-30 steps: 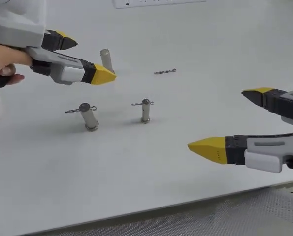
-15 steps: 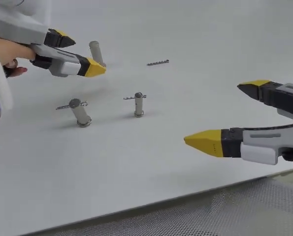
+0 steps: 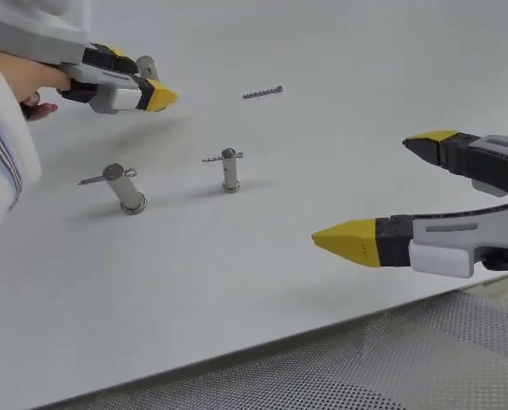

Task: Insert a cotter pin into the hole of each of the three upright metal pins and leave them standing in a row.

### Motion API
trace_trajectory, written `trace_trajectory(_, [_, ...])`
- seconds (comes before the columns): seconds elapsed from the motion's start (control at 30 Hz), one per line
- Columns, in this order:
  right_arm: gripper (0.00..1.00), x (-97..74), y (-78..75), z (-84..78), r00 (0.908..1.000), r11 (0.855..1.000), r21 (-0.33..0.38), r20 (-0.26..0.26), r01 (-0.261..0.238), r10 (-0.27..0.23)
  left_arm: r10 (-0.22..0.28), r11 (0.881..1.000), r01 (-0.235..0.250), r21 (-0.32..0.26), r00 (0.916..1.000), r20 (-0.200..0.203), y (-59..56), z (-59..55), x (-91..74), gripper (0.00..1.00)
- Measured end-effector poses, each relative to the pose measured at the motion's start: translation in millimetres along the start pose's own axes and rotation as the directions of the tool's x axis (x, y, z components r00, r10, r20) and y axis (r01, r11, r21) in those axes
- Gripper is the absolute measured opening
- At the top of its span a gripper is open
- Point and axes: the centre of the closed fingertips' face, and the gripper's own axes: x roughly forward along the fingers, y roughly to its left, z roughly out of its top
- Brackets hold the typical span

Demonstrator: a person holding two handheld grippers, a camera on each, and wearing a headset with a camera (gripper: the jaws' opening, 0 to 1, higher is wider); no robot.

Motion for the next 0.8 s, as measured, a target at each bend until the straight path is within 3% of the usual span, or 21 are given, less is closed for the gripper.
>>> trace_trajectory(0.4, [0.93, 3.4, 0.4, -2.9, 0.9999, 1.000, 0.003, -0.004, -0.012, 0.012, -0.005, 1.000, 0.005, -0.006, 0.9999, 0.009, 7.0, 0.9, 4.7, 0.11])
trace_trajectory(0.5, [0.92, 4.0, 2.1, -0.5, 0.9999, 1.000, -0.002, 0.001, -0.013, 0.013, -0.024, 0.999, 0.024, -0.024, 0.9997, 0.009, 6.5, -0.7, 3.5, 0.11])
trace_trajectory(0.53, [0.92, 4.2, 2.6, 0.1, 0.9999, 1.000, -0.002, 0.004, -0.014, 0.014, -0.022, 1.000, 0.022, -0.011, 0.9997, 0.012, 6.5, -0.2, 3.7, 0.10])
trace_trajectory(0.6, [0.92, 4.2, 2.7, 0.4, 0.9999, 1.000, -0.001, 0.008, -0.015, 0.015, 0.002, 0.997, -0.003, 0.079, 0.9999, 0.010, 9.9, 0.6, 3.7, 0.10])
trace_trajectory(0.8, [0.92, 4.8, 4.9, -3.1, 0.9998, 1.000, 0.005, 0.007, -0.016, 0.016, 0.026, 0.995, -0.027, 0.093, 0.9996, 0.011, 6.2, -0.1, 3.1, 0.10])
